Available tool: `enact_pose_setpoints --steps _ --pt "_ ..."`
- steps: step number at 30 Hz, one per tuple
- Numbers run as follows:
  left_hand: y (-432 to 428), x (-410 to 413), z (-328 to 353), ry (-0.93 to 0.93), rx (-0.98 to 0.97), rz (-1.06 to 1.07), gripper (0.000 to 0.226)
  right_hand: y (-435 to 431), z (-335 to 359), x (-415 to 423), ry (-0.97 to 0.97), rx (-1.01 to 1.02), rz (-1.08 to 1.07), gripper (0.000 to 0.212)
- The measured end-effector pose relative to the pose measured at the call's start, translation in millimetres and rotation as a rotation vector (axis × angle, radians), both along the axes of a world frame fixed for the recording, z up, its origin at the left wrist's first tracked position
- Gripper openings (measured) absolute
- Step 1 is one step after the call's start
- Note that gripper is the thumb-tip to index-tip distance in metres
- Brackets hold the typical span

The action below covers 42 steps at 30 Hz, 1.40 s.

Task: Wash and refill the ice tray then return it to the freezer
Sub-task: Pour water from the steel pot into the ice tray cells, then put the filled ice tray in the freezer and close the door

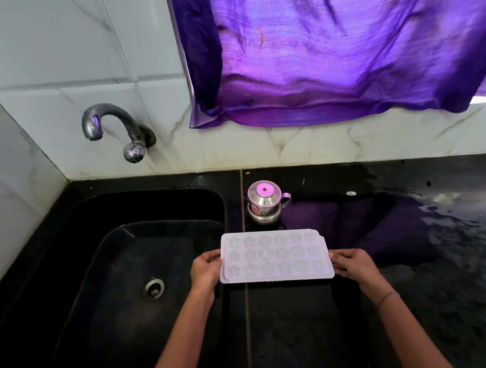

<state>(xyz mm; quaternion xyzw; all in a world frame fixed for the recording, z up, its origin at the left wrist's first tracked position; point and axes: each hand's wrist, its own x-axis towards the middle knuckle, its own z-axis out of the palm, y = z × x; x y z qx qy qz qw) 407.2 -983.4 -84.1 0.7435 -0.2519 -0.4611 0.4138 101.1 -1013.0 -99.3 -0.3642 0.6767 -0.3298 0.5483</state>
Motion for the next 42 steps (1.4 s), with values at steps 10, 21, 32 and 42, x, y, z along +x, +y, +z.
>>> enact_pose_setpoints --steps 10,21,32,42 --pt "14.8 9.8 -0.4 0.092 0.033 0.037 0.025 9.3 12.4 11.6 -0.03 -0.021 0.005 0.026" --pt "79.1 38.2 12.0 0.137 0.044 0.242 0.026 20.6 27.6 53.8 -0.086 -0.064 0.14 0.026" --pt "184.2 86.7 37.6 0.136 -0.062 0.508 0.02 44.3 29.0 129.3 -0.119 -0.037 0.366 0.025" --pt "295.7 115.6 51.4 0.254 -0.169 0.726 0.025 104.6 48.8 199.6 -0.087 -0.057 0.56 0.022"
